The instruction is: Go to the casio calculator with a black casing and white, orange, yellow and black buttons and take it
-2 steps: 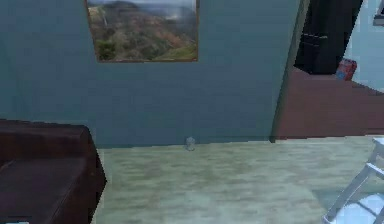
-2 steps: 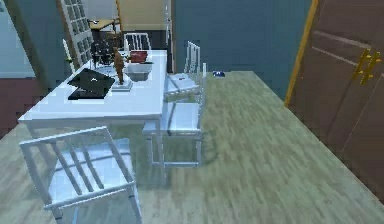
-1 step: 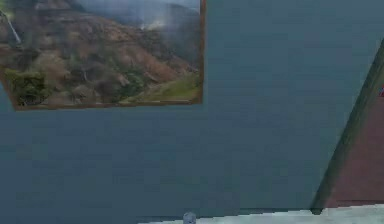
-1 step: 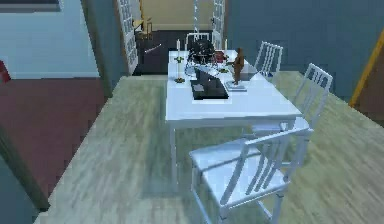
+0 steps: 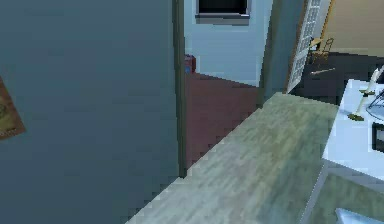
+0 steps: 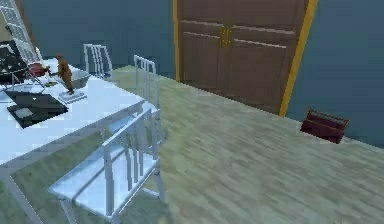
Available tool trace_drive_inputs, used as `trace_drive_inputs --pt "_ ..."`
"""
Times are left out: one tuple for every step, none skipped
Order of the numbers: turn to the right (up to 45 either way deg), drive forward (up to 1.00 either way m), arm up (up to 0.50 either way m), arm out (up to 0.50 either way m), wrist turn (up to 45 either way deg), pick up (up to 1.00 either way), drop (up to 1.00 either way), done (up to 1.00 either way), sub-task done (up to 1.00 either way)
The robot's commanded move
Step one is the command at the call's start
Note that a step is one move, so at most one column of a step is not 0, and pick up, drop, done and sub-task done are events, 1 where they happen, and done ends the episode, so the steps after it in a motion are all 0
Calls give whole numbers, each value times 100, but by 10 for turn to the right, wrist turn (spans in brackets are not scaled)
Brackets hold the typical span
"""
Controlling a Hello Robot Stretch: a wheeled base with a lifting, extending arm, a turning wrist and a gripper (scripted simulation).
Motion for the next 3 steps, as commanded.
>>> trace_drive_inputs --pt "150 0 0 0 0 0 0 0 0" --pt "0 100 0 0 0 0 0 0 0" --pt "90 0 0 0 0 0 0 0 0"
